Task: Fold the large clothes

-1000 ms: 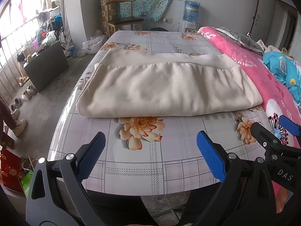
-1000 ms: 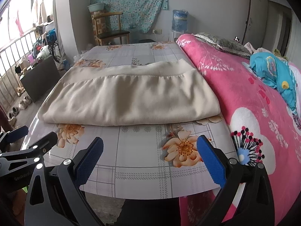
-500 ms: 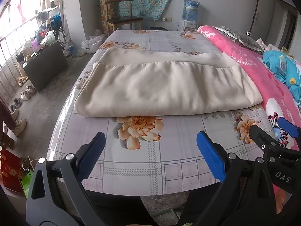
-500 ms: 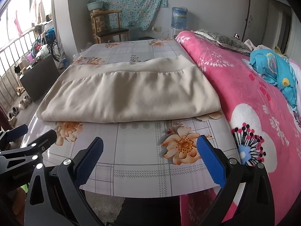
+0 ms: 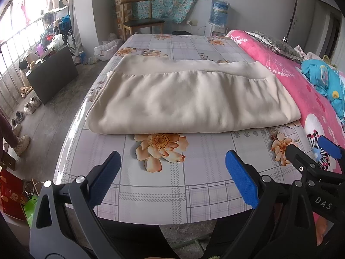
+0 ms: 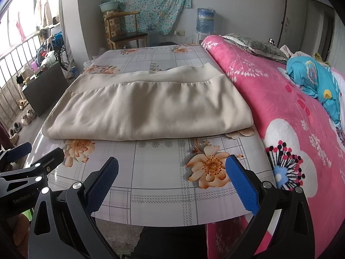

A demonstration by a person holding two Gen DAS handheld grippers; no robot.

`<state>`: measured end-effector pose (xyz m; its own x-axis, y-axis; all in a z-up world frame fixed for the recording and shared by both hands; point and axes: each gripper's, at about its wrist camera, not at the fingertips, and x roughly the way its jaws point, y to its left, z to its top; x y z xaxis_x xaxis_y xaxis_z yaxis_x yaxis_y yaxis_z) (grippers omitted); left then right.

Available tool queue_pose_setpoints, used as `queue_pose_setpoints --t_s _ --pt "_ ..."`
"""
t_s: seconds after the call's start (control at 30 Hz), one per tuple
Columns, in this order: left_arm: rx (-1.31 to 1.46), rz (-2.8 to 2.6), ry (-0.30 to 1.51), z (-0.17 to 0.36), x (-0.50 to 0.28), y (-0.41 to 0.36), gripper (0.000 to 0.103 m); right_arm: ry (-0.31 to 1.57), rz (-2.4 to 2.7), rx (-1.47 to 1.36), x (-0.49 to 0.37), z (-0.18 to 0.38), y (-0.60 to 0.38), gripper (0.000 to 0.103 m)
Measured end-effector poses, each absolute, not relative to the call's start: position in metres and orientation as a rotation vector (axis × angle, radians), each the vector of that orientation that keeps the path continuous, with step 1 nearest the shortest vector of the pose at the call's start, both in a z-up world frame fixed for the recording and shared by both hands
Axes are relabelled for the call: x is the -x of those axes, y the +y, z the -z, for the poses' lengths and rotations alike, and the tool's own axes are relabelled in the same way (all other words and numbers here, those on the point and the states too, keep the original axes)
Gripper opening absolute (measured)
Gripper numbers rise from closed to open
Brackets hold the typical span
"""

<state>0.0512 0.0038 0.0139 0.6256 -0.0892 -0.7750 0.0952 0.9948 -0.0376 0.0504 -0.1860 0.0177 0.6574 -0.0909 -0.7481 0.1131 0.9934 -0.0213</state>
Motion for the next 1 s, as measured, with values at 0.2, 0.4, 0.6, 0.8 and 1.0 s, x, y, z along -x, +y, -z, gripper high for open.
queue_pose_setpoints --t_s 0.2,0.4,0.6,0.8,1.0 --pt "-0.002 0.108 0.896 -0.0118 -0.0541 0.0048 0.094 0.853 0.114 -0.024 -0.0526 -0.0167 -0.1828 0.097" --pt "-0.005 0.108 0.898 -0.0113 -0.0552 0.005 0.094 0.856 0.114 -0.029 -0.0538 -0.0166 -0.1826 0.097" --pt "-0.007 0.109 0.898 -0.0102 -0.0565 0.0043 0.094 0.858 0.116 -0.031 -0.0552 -0.0158 -0.1832 0.097" --pt "-0.006 0.108 0.896 -0.0096 -0.0568 0.0035 0.094 0.857 0.117 -0.031 -0.0559 -0.0147 -0.1837 0.097" --pt "-0.006 0.108 0.899 -0.0091 -0.0576 0.003 0.094 0.862 0.117 -0.031 -0.0566 -0.0127 -0.183 0.097"
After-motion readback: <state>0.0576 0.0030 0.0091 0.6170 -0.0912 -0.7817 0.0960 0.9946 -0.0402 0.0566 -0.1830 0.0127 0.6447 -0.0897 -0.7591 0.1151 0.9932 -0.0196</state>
